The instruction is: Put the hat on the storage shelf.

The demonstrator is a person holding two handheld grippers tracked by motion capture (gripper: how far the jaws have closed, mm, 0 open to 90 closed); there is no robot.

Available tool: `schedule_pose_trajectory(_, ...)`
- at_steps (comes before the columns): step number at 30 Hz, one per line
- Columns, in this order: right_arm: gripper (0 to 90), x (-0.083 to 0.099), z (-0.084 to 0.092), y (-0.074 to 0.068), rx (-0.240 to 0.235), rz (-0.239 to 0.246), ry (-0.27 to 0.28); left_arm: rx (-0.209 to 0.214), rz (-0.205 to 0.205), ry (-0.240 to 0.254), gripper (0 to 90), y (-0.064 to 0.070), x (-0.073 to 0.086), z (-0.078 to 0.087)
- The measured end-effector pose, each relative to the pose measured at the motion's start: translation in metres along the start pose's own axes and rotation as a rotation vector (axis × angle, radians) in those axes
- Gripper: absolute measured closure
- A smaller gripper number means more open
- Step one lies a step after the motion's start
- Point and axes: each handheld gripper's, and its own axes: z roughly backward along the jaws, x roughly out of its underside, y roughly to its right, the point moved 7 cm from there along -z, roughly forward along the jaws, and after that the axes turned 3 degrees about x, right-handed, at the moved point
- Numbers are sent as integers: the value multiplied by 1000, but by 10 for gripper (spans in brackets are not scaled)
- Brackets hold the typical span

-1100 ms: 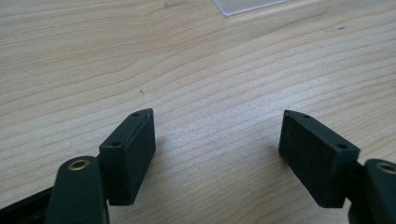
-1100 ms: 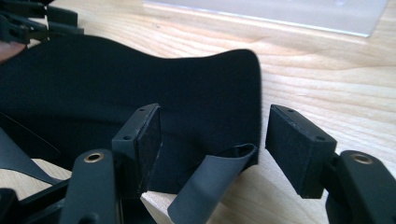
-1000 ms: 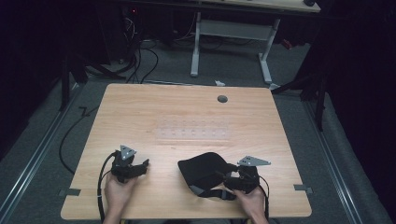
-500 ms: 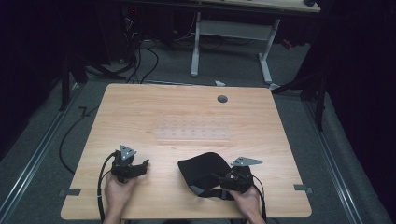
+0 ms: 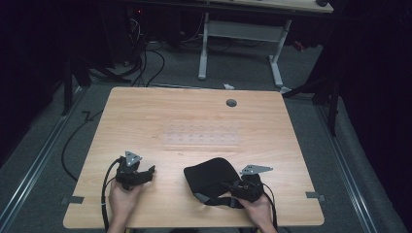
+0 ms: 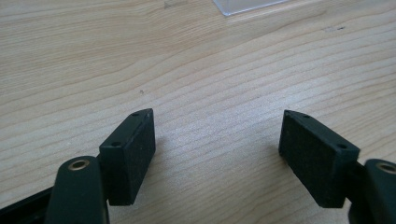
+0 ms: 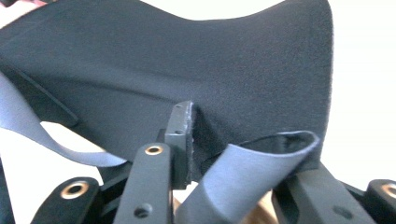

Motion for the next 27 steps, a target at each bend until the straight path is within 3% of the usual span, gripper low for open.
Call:
schedule_pose_trajectory(15,833,-3,7,-5,-95,-32,45,0,-2,1,275,0,0,0)
schedule_pose_trajectory(21,847,-6,10,-8,-105,-30,58,0,-2,1,275,0,0,0)
schedule_pose_trajectory(27,851,-14,17,-14,-91,12,75,3,-6,-3,275,0,0,0)
